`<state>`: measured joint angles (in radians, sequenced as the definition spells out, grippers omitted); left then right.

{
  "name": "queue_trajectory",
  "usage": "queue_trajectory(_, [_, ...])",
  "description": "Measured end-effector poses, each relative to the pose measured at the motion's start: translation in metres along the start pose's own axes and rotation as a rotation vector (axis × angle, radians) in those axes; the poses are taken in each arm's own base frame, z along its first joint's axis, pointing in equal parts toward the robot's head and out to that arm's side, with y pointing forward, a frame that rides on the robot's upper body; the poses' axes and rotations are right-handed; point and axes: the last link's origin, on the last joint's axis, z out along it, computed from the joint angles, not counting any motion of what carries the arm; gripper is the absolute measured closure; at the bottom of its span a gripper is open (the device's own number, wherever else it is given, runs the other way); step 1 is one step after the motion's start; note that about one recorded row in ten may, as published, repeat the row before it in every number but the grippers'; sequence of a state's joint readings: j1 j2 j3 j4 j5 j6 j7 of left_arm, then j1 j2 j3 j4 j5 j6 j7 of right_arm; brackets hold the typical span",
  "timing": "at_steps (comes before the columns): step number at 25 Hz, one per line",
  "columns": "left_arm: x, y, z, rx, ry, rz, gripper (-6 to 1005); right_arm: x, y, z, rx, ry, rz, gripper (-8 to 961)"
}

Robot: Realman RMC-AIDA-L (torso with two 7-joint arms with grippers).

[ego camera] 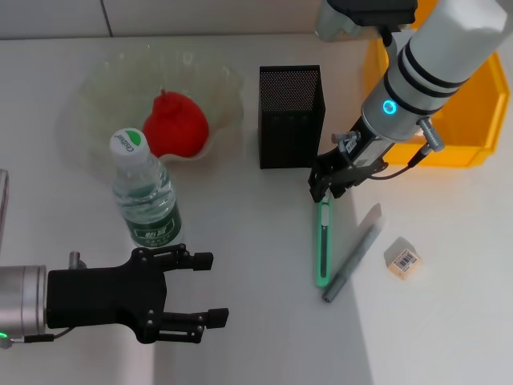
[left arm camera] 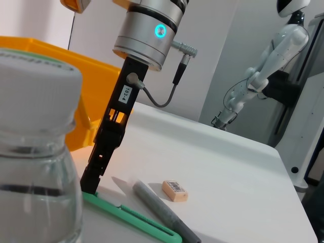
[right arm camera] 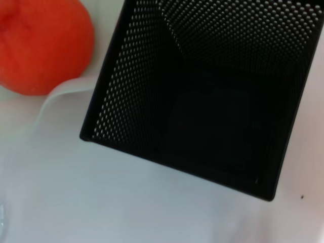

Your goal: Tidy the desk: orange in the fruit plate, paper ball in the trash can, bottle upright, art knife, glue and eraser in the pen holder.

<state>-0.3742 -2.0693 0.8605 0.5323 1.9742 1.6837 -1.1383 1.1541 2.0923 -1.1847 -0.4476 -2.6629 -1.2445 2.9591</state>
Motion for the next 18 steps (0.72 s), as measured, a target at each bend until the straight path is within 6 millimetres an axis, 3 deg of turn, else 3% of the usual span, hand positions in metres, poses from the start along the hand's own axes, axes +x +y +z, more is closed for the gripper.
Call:
queue_trajectory(5, [-0.0006,0.0001,-0.0002,0.002,-0.001,-0.001,140,0.0004,0.0000,0.0004,0.005,0.003,-0.005,665])
queue_trajectory(13, [-0.0006,-0.0001,0.0017,-0.003,-0.009,0.002,140,0.0014,-0.0008,0.0012,0.007,0.006,-0.004,510])
queue_trajectory(18, [-0.0006,-0.0002,0.0020,-0.003,-0.009,0.002,140,0.0016,-0.0008,0.0015,0.009,0.008,-0.006,529])
